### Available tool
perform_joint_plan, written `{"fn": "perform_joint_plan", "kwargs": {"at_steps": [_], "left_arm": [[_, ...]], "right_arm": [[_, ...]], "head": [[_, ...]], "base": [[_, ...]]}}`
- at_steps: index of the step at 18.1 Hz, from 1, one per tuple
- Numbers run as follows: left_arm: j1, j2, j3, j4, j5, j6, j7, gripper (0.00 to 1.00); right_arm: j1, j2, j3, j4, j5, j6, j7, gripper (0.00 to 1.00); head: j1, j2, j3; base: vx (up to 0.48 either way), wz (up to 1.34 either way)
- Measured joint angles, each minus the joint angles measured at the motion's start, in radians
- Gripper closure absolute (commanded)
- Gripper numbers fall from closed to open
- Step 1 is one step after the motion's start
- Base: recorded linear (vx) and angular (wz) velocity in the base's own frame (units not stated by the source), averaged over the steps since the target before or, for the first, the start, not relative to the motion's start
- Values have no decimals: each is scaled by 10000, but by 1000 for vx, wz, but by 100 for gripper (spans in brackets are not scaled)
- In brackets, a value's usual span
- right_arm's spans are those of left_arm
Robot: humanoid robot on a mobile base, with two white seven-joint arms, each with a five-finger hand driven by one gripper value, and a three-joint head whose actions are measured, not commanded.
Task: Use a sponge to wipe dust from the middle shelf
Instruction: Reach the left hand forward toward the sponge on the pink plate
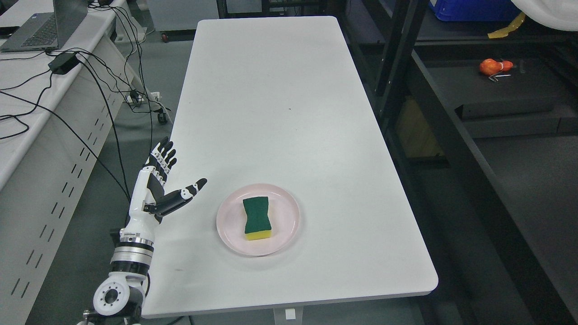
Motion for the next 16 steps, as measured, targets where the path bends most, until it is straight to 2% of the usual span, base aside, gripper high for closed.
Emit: {"fn": "perform_joint_plan", "kwargs": {"at_steps": [5, 10, 16], "left_arm": [[-756, 1199, -454, 5, -1611, -362, -2430, 8], [-1936, 2784, -1539, -4, -3940, -1773, -3535, 8], [-4011, 4420, -3636, 91, -6380, -3710, -4352, 7]], "right_arm": [[0, 0, 0, 0, 0, 0, 0, 0], [1, 0, 0, 0, 0, 0, 0, 0], [1, 0, 0, 0, 0, 0, 0, 0]], "head": [[0, 0, 0], [0, 0, 0], [0, 0, 0]], "base": [[0, 0], [0, 0], [0, 0]]}}
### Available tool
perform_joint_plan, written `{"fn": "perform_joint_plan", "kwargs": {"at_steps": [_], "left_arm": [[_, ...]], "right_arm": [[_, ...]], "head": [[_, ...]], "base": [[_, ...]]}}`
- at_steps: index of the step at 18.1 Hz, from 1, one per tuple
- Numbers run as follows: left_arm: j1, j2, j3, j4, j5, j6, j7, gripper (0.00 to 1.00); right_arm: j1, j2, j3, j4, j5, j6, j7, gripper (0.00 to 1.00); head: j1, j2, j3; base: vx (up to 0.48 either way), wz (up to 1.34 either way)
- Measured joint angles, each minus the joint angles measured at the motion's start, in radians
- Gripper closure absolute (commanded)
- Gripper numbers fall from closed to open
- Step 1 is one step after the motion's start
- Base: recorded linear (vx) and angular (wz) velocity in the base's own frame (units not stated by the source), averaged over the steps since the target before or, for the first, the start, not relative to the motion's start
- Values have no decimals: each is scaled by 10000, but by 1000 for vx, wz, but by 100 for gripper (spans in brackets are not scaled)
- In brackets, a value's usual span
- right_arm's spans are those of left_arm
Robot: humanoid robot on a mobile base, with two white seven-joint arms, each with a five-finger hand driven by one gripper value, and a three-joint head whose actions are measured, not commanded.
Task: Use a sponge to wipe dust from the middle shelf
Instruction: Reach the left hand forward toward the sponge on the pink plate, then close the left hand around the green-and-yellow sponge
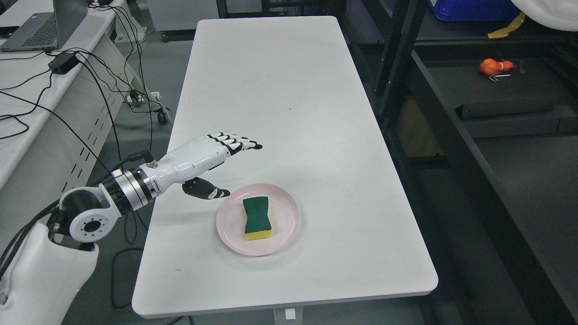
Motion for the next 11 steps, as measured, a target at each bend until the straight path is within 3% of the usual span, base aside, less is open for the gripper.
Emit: {"fn": "perform_joint_plan", "kwargs": {"at_steps": [5, 11], "left_arm": [[-815, 850, -1835, 95, -1447, -1315, -217, 6], [-1159, 1250, -3056, 408, -2407, -1700, -927, 6]], "right_arm": [[0, 0, 0, 0, 0, 0, 0, 0], [0, 0, 0, 0, 0, 0, 0, 0]], "head": [[0, 0, 0], [0, 0, 0]], "base": [[0, 0], [0, 0]]}}
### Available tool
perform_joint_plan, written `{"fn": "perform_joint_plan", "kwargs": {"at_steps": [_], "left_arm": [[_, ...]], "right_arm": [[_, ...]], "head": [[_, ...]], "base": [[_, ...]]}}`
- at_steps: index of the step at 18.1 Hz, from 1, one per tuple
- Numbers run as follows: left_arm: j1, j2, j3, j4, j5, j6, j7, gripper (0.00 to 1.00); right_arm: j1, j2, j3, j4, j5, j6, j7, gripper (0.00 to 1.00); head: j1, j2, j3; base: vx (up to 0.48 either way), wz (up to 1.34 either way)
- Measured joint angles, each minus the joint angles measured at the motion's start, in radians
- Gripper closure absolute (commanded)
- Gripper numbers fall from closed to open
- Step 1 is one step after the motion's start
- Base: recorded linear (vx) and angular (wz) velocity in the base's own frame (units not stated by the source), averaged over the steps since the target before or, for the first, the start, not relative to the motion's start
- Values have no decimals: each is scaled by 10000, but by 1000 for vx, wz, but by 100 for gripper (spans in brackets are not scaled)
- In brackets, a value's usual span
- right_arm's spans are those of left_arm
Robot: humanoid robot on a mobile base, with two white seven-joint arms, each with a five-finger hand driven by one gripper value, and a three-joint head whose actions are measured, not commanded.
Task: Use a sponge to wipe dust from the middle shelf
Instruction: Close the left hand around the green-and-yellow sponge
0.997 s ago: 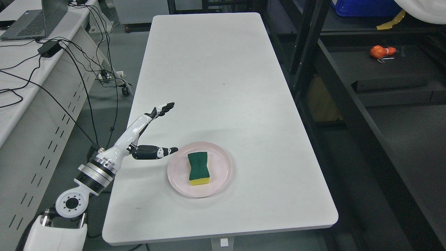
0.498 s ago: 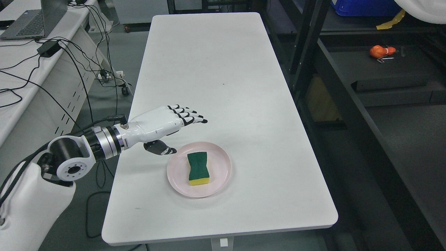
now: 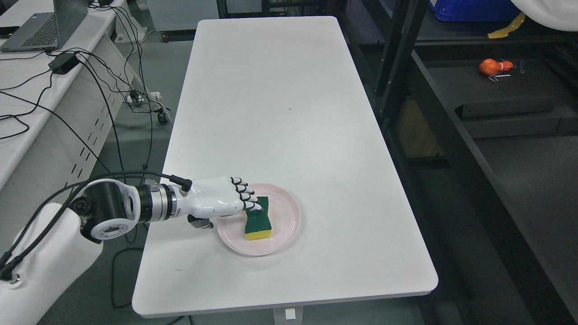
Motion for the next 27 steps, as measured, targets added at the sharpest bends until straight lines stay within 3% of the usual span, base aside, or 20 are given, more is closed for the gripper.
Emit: {"fn": "perform_joint_plan", "kwargs": {"at_steps": [11, 27], "left_arm": [[-1167, -62, -630, 438, -495, -29, -208, 8], [-924, -1705, -831, 1458, -1625, -164, 174, 10]], "right_arm": [[-1, 0, 0, 0, 0, 0, 0, 0], [-1, 0, 0, 0, 0, 0, 0, 0]], "head": [[0, 0, 0], [0, 0, 0]], "base": [[0, 0], [0, 0]]}}
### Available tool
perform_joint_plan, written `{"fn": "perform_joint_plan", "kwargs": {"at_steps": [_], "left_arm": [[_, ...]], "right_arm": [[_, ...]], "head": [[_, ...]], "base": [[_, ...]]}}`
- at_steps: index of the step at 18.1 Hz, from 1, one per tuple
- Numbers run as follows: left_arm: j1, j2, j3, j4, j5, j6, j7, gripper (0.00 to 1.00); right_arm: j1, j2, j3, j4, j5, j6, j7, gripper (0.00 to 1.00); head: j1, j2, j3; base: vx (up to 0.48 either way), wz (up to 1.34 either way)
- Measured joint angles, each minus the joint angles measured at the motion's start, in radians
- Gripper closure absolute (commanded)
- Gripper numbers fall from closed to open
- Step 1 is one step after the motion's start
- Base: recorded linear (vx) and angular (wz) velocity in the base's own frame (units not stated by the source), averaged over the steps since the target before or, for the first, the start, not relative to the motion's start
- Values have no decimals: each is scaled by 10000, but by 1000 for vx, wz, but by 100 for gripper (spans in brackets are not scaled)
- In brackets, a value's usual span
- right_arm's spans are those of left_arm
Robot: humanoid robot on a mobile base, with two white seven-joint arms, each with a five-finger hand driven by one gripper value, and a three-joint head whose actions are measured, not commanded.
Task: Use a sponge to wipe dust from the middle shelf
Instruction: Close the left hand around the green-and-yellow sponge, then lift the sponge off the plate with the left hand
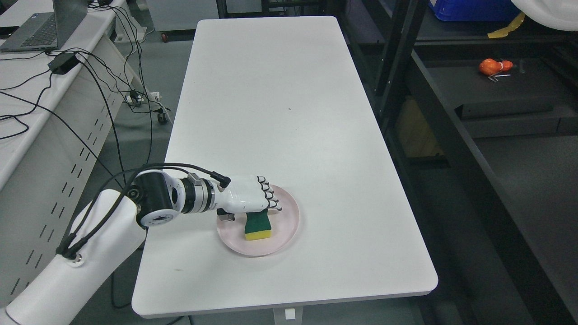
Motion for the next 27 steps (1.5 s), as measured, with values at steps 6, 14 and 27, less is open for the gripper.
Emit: {"fn": "perform_joint_plan", "kwargs": {"at_steps": [6, 14, 27], "left_arm": [[295, -315, 92, 32, -11, -28, 27, 36], [840, -972, 1307, -68, 456, -29, -543, 92], [1335, -3078, 5292, -129, 6764, 102, 596, 100]], "right_arm": [[0, 0, 0, 0, 0, 0, 0, 0], [1, 0, 0, 0, 0, 0, 0, 0], [0, 0, 0, 0, 0, 0, -2, 0]], "head": [[0, 0, 0], [0, 0, 0], [0, 0, 0]], "base": [[0, 0], [0, -3], [0, -2]]}}
